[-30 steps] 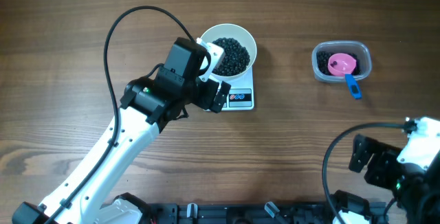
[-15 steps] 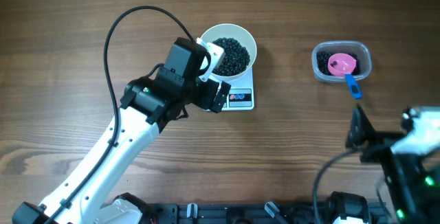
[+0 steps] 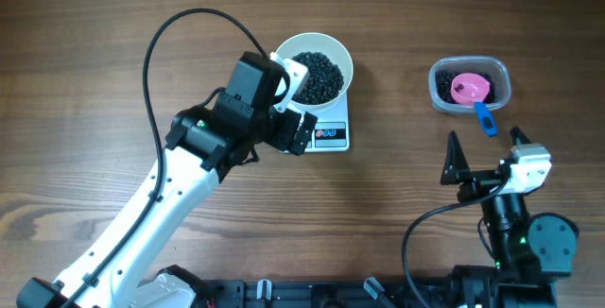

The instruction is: Scoop item into bowl and weigh 150g on scale

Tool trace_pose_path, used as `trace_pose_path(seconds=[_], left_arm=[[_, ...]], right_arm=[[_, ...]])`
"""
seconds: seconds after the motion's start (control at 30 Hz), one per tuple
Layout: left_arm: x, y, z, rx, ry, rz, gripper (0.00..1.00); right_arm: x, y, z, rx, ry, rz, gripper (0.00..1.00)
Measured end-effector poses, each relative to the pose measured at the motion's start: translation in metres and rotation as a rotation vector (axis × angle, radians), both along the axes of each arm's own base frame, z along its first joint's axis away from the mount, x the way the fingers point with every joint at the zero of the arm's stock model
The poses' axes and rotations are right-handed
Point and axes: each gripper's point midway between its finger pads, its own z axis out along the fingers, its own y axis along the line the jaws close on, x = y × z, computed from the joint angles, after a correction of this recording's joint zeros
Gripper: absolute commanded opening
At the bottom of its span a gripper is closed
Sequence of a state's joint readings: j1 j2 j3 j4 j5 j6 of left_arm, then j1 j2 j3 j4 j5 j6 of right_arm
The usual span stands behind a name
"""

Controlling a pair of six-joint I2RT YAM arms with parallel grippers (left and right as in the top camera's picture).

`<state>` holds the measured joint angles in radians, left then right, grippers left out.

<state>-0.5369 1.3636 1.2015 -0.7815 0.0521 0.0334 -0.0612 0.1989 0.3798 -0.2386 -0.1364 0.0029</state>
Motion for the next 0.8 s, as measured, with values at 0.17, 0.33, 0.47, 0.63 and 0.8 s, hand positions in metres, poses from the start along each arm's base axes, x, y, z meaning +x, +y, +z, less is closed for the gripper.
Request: trace_pose_path(seconds=[0.17, 0.33, 0.47, 0.63, 0.8], left_arm=[[0.0, 0.0, 0.0, 0.0, 0.0, 0.0, 1.0], [0.0, 0.0, 0.0, 0.0, 0.0, 0.0, 1.0], [0.0, 0.0, 0.0, 0.0, 0.0, 0.0, 1.0], [0.0, 0.0, 0.0, 0.0, 0.0, 0.0, 1.0], [0.0, 0.0, 0.0, 0.0, 0.0, 0.0, 1.0]], right_arm=[[0.005, 0.0, -0.001, -0.003, -0.054, 0.0, 1.0], [0.009, -0.001, -0.008, -0.005, -0.087, 0.0, 1.0], [0.004, 0.0, -0.011, -0.008, -0.132, 0.0, 1.0], [0.002, 0.0, -0.017, -0.012, -0.194, 0.0, 1.0], [0.005, 0.005, -0.036, -0.008, -0.175, 0.021, 1.0]])
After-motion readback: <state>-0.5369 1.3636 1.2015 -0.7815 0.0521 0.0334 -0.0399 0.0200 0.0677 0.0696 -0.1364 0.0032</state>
